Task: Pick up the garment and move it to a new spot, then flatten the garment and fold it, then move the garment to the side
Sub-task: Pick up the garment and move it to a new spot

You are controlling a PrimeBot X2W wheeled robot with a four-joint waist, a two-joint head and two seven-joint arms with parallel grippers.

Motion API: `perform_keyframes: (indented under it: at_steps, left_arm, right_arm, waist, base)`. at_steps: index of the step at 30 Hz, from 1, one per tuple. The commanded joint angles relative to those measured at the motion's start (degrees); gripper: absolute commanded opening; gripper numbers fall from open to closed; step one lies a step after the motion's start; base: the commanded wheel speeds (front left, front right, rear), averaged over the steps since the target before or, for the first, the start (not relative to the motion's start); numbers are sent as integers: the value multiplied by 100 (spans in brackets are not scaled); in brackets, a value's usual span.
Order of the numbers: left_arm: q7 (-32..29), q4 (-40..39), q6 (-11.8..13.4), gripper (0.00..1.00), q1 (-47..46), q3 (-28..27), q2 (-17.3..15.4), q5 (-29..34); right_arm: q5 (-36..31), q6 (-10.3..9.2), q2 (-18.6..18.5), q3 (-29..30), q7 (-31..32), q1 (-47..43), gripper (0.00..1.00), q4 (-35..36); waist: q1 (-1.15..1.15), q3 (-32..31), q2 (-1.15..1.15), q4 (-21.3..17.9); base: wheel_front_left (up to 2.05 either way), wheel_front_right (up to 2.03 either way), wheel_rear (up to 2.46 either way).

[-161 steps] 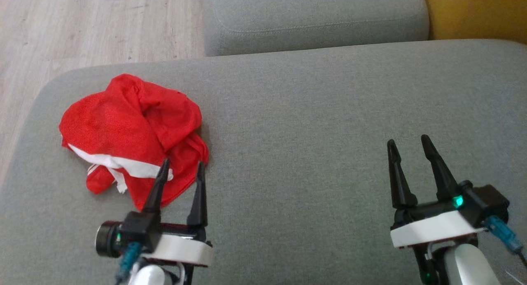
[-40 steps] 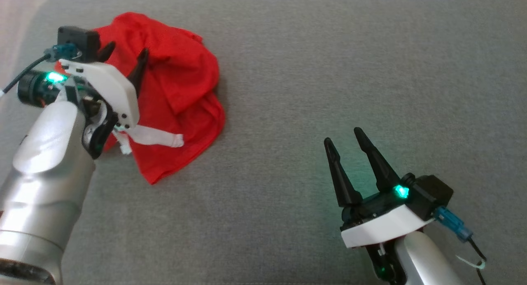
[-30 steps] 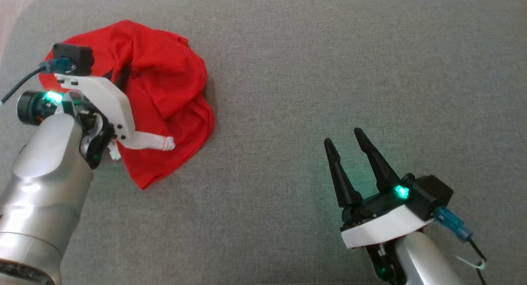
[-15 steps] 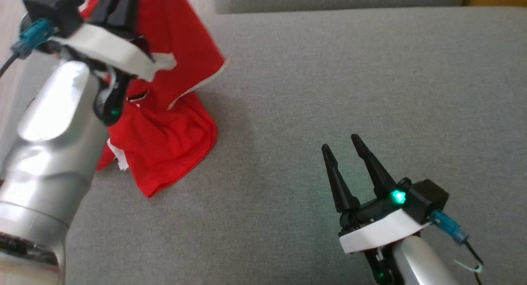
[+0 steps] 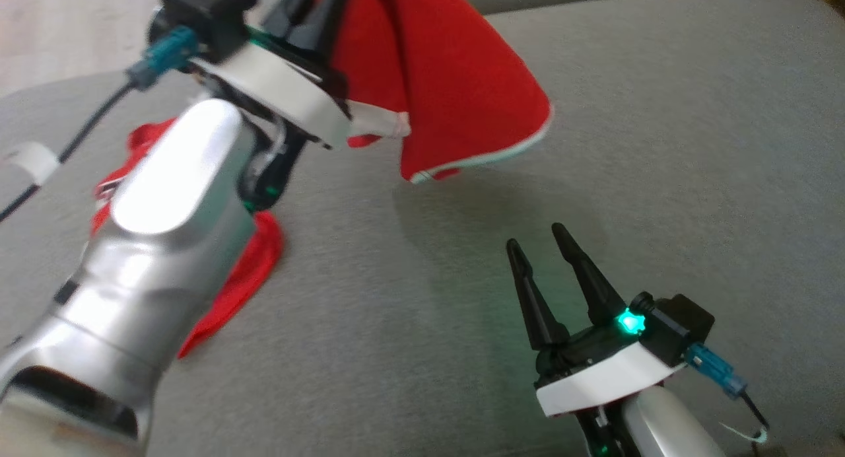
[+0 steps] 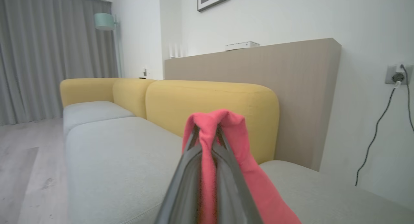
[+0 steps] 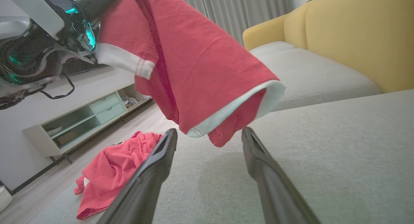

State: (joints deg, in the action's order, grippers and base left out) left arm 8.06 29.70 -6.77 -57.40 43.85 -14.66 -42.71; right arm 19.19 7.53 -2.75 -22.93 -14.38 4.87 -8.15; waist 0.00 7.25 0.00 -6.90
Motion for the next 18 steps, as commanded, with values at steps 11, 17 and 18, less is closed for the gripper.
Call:
perform_keyframes:
  at_steps: [11,17,18]
  left_arm:
    - [-18,308,186,100,-550,313,440,326]
    - [188,880,105,100,-559,500,377,477]
    - [243,953,98,100,-563,514,340,508]
  right_arm:
    - [242,-4,-12,-296,-62,306,100,378]
    - [270,-4,-12,-269,-62,281,100,432]
    - [258,-4,-12,-236,-62,268,100,427]
  waist:
    - [0,517,0,-1342]
    - [0,571,0,-1412]
    - [0,556,0,-1362]
  base:
    - [0,0,0]
    - [0,0,0]
    - [0,0,0]
